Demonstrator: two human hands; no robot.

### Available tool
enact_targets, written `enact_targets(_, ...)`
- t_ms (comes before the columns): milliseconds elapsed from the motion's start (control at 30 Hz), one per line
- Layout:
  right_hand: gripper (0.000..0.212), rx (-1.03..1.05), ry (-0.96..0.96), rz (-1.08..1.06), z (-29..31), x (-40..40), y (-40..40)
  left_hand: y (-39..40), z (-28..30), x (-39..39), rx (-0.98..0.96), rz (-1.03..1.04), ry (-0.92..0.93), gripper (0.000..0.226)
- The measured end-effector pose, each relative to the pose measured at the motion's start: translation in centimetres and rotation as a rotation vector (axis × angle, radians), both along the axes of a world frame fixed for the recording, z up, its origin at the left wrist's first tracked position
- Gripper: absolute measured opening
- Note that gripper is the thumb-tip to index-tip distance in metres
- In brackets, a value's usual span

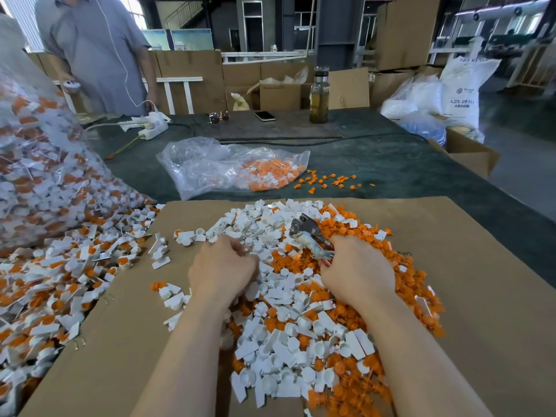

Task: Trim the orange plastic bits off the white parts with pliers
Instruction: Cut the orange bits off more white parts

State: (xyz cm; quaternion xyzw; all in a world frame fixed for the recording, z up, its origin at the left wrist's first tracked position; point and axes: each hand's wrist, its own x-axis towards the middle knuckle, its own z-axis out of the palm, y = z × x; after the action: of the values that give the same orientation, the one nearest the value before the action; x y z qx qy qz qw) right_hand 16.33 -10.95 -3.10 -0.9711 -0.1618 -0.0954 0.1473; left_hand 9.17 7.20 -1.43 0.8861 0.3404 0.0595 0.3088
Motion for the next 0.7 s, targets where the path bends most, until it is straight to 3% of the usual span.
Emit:
enact_targets(100, 0.023, -0.005, 0.014, 0.01, -0.1, 0.0, 0.1, -0.4, 0.1, 0.1, 0.124, -0.064, 0.128, 0.022)
enact_targets(200, 0.026, -0.016, 0.025, 0.02, -0.1, 0.0, 0.1, -0.5, 0.1, 0.1, -0.037, -0.074, 0.015, 0.009)
enact_targets(700, 0.019, -0.023, -0.004, 0.013, 0.4, -0.4, 0.3, -1.3, 0.2, 0.4, -0.328, -0.057, -0.525, 0.015)
